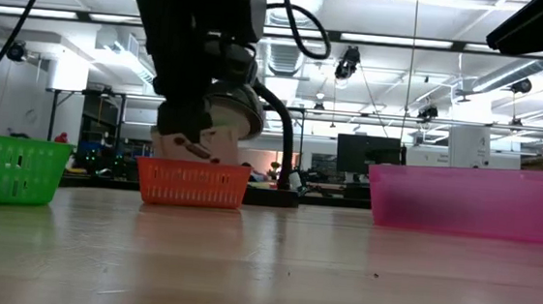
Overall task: Pick and place items into bin
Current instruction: Stack the card reader box on top of the card reader box in the orange bin, then return to Home Position
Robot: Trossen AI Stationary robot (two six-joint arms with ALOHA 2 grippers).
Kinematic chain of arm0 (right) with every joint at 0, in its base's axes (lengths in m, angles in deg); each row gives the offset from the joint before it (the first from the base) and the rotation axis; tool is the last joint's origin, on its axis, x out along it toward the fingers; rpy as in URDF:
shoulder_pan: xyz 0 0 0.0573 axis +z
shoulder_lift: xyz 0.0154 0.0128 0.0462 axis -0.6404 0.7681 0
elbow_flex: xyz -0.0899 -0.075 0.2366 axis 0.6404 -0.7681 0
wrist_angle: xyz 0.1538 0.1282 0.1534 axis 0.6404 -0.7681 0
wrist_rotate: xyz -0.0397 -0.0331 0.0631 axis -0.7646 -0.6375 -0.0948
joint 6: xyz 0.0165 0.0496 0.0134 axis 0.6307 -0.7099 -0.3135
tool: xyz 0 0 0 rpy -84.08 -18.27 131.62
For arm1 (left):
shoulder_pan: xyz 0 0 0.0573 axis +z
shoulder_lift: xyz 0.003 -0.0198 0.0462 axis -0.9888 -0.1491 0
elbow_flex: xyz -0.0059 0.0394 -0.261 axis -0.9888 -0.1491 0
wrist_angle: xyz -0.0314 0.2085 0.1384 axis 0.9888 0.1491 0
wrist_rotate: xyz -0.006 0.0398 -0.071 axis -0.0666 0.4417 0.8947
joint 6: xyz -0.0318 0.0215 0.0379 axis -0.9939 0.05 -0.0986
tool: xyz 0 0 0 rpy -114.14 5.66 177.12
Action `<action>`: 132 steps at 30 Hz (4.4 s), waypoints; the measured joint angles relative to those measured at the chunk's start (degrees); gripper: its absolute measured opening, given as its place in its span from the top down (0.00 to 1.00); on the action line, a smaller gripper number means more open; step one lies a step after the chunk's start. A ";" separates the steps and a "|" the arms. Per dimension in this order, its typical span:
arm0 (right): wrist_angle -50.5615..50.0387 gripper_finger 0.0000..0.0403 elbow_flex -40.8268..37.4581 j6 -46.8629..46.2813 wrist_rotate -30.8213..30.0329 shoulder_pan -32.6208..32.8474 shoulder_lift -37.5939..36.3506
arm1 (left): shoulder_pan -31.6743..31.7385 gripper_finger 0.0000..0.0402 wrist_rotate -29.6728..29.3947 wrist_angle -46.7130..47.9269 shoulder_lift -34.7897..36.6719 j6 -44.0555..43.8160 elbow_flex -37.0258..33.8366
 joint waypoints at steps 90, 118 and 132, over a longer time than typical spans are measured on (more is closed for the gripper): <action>1.30 0.73 -8.32 -6.35 -17.25 2.36 -0.57 | -2.28 1.00 34.85 -64.00 103.04 40.65 -72.70; 67.20 0.88 -25.57 69.22 50.27 -14.34 -24.68 | -2.29 1.00 31.92 -65.14 99.69 41.03 -72.68; 77.78 0.91 -45.92 67.61 61.16 -47.95 -48.94 | -2.29 1.00 31.92 -65.07 99.73 41.03 -72.74</action>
